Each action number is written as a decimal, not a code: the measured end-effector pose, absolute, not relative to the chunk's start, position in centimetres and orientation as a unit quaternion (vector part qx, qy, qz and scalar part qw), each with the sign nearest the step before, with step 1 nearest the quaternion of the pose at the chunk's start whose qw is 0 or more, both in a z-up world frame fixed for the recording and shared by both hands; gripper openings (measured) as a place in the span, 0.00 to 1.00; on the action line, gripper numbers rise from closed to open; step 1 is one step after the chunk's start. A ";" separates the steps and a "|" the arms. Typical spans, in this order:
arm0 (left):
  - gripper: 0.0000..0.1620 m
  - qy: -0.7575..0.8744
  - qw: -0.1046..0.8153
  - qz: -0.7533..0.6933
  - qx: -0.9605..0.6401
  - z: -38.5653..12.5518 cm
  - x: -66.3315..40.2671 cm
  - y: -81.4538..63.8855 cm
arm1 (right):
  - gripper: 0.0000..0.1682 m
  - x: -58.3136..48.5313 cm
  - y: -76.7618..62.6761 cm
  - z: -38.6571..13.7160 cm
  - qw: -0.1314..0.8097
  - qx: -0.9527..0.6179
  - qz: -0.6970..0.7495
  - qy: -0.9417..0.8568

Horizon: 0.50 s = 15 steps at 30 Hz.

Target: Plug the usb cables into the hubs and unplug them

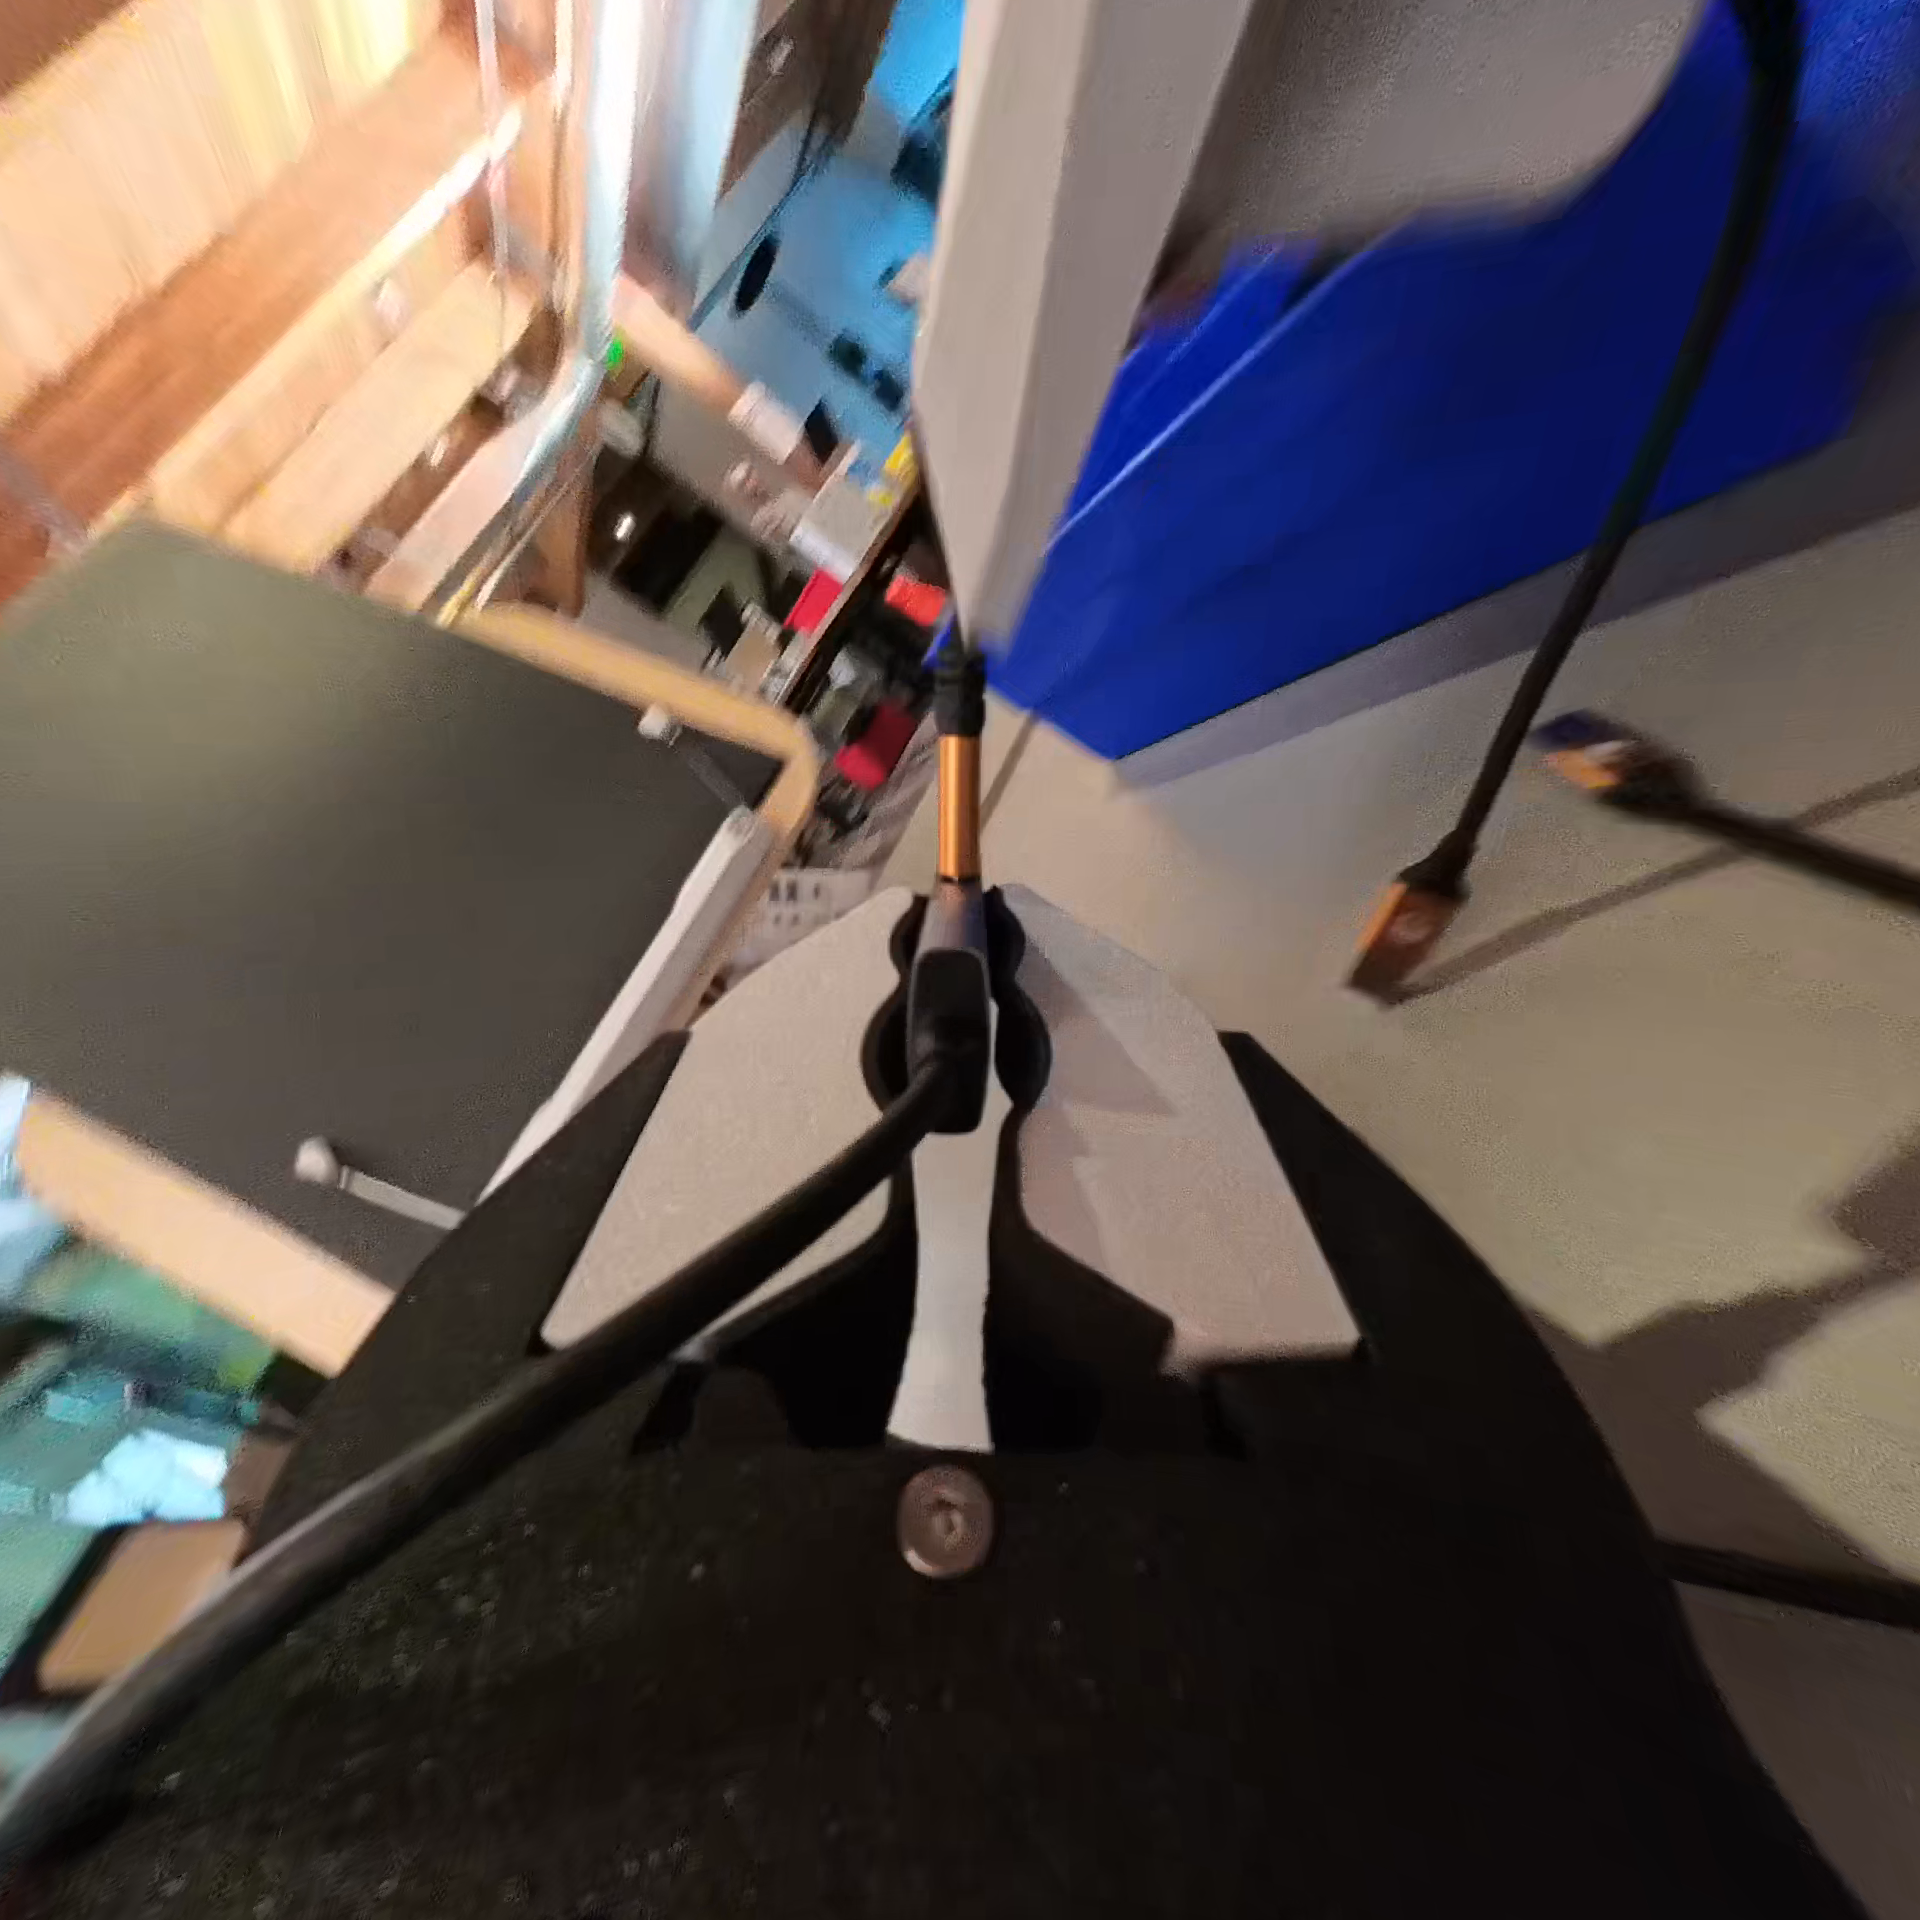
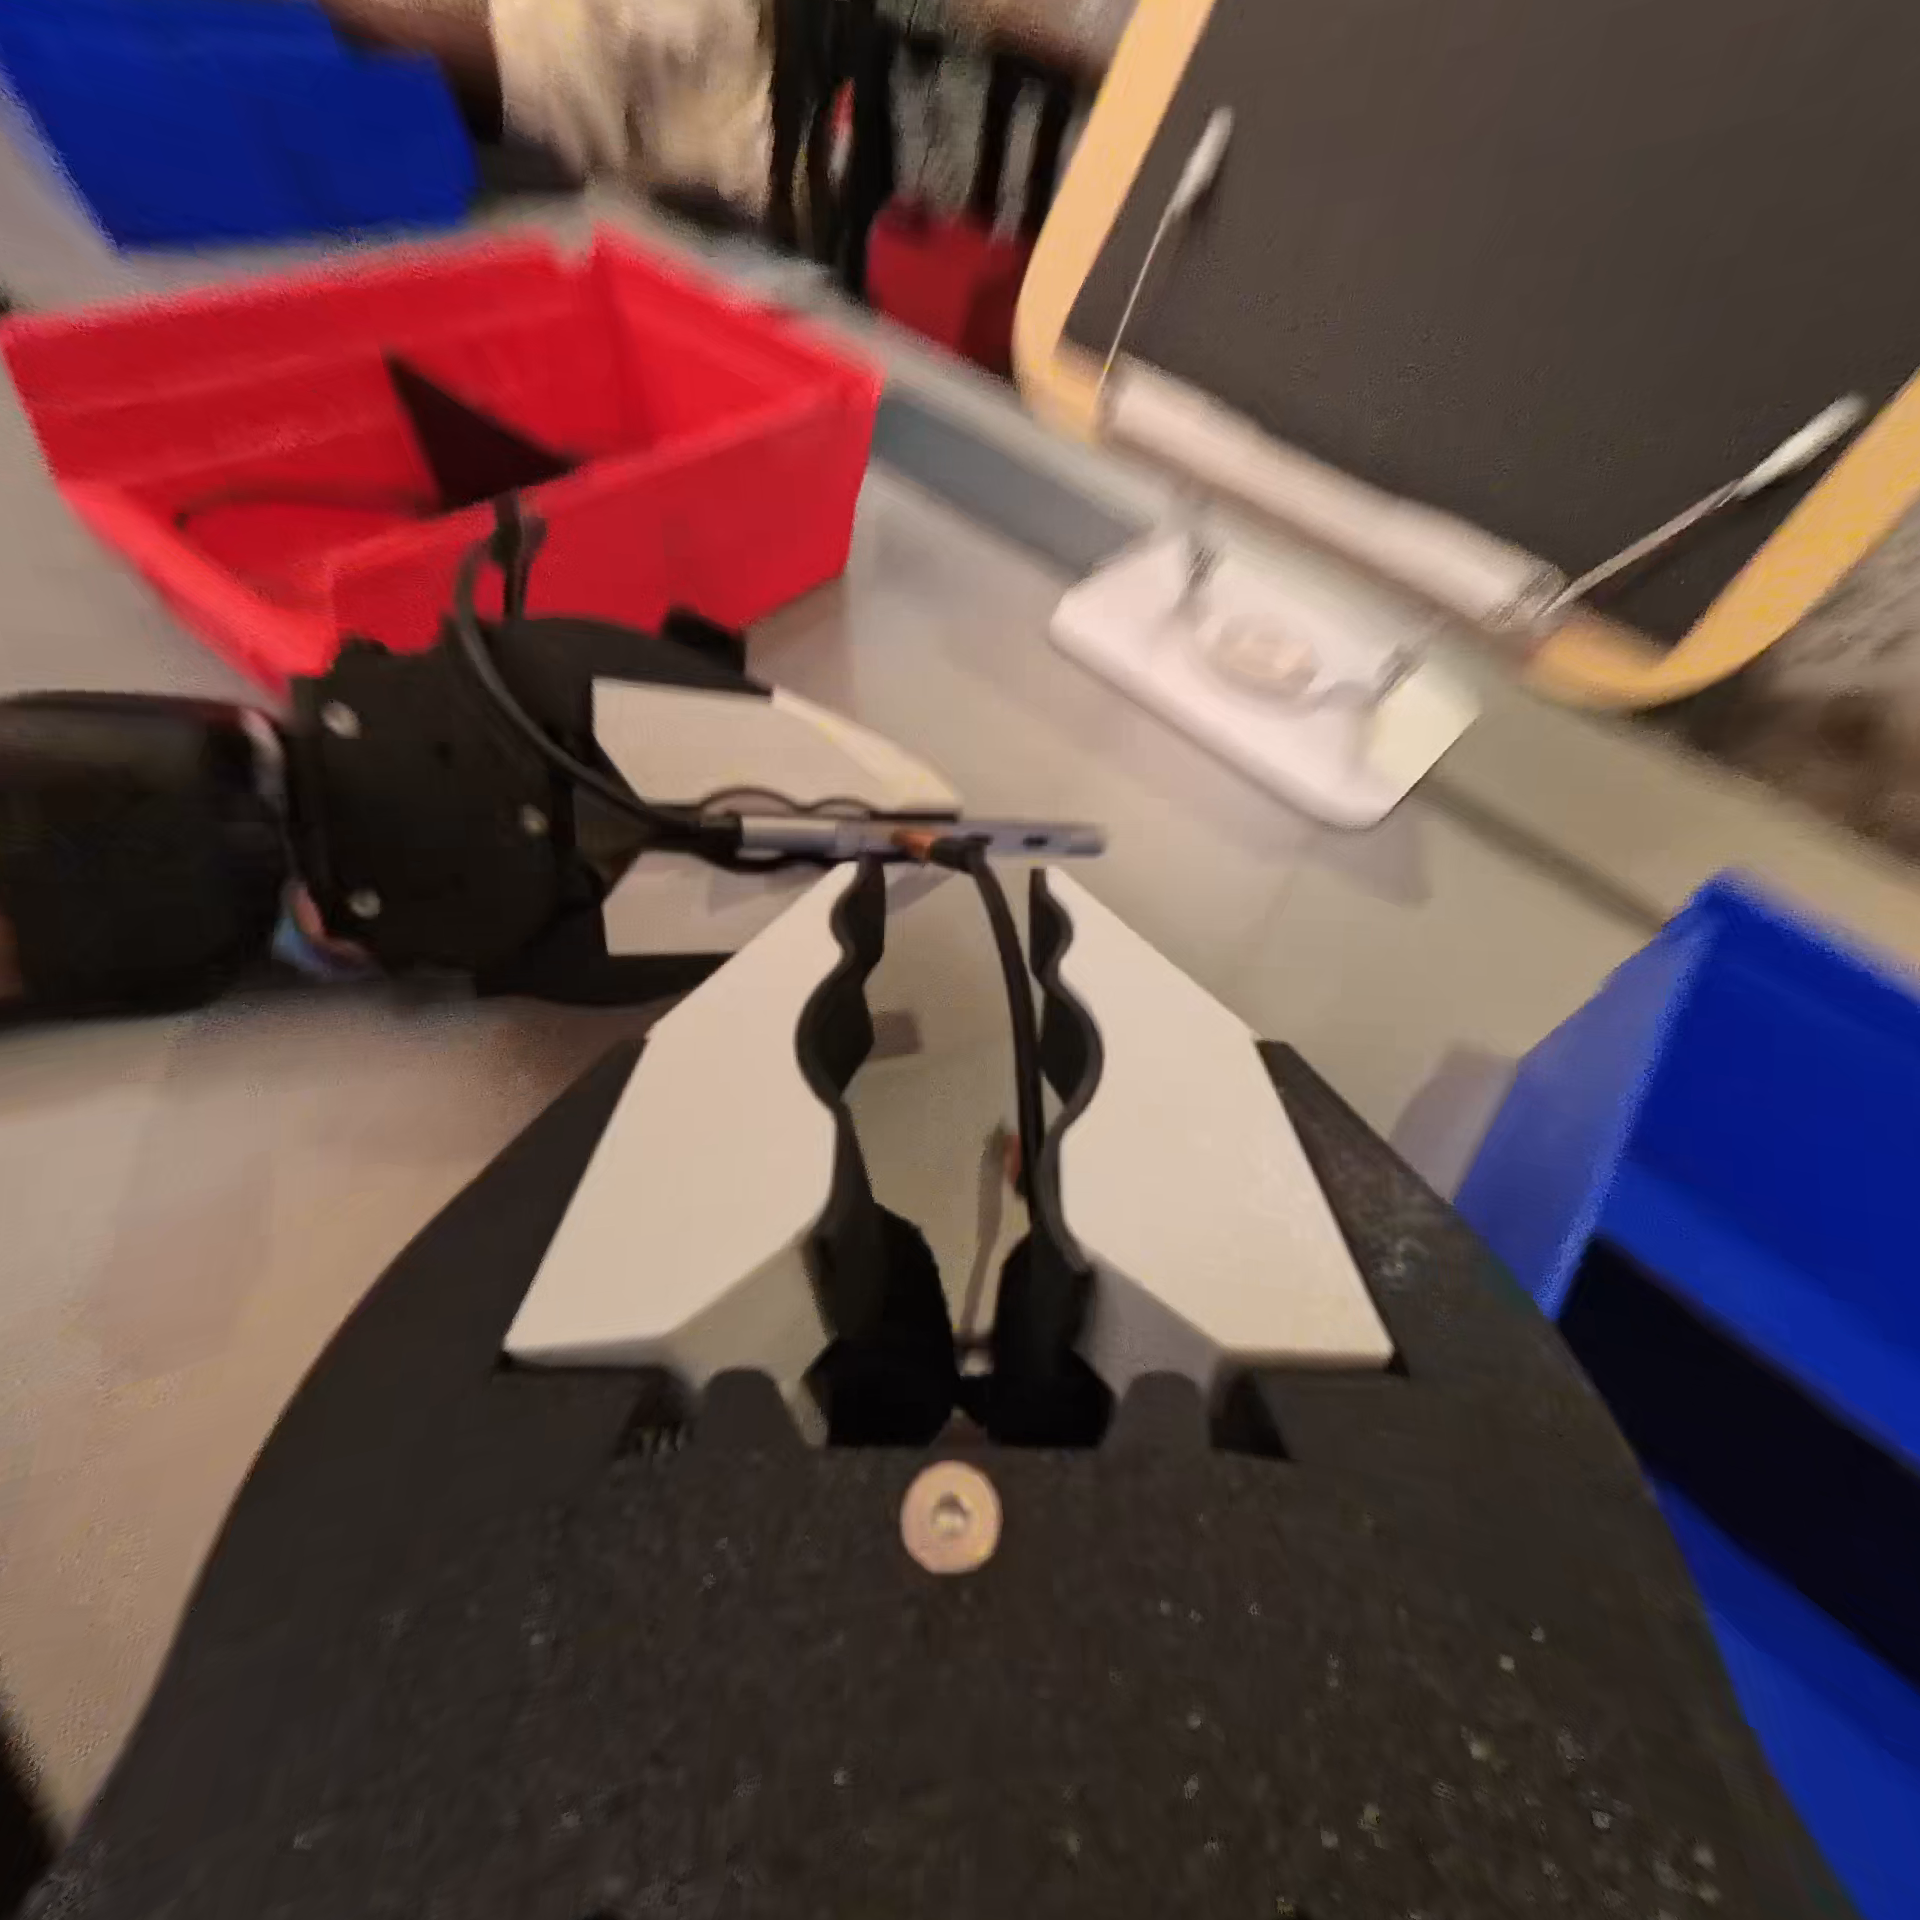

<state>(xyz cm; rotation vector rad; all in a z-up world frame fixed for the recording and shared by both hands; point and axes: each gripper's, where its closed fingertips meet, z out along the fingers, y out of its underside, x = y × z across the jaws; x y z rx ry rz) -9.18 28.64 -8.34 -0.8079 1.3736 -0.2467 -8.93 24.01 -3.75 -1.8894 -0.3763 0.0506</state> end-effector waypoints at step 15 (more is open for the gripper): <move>0.06 0.505 0.681 -0.168 -0.503 -8.2 -11.4 35.5 | 0.17 -16.2 28.3 -18.5 0.399 -0.911 0.034 -0.096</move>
